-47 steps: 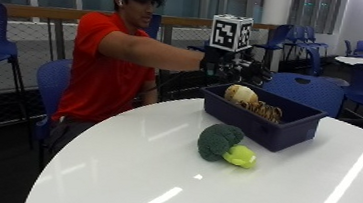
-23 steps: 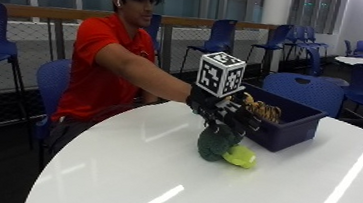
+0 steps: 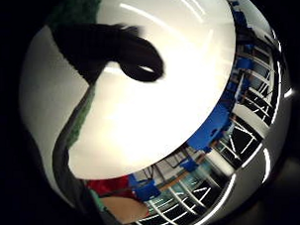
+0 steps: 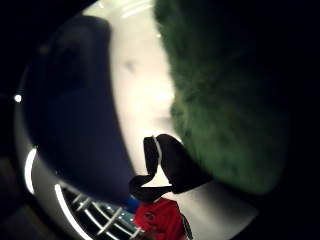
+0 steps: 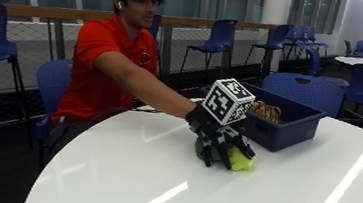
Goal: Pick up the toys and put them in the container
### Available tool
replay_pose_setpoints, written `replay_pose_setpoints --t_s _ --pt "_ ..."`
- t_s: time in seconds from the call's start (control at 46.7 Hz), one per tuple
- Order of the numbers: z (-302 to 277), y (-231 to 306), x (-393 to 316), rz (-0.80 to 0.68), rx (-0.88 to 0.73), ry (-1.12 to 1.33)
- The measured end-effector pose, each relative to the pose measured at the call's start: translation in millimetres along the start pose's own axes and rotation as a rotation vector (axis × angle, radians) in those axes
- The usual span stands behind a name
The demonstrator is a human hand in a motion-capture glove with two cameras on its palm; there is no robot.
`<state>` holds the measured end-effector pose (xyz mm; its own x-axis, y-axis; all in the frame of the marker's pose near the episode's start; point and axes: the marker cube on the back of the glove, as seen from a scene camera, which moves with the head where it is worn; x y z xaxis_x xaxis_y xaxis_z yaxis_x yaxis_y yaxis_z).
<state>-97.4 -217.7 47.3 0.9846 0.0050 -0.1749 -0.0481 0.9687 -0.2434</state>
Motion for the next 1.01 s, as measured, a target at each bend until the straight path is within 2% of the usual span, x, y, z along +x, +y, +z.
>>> replay_pose_setpoints --t_s 0.321,0.621,1.006 --pt "-3.7 -5.4 -1.5 -0.05 0.111 0.07" --pt "-2.0 7.8 7.3 -0.022 0.303 0.08" --pt "-43.4 56.1 22.8 0.008 0.37 -0.123"
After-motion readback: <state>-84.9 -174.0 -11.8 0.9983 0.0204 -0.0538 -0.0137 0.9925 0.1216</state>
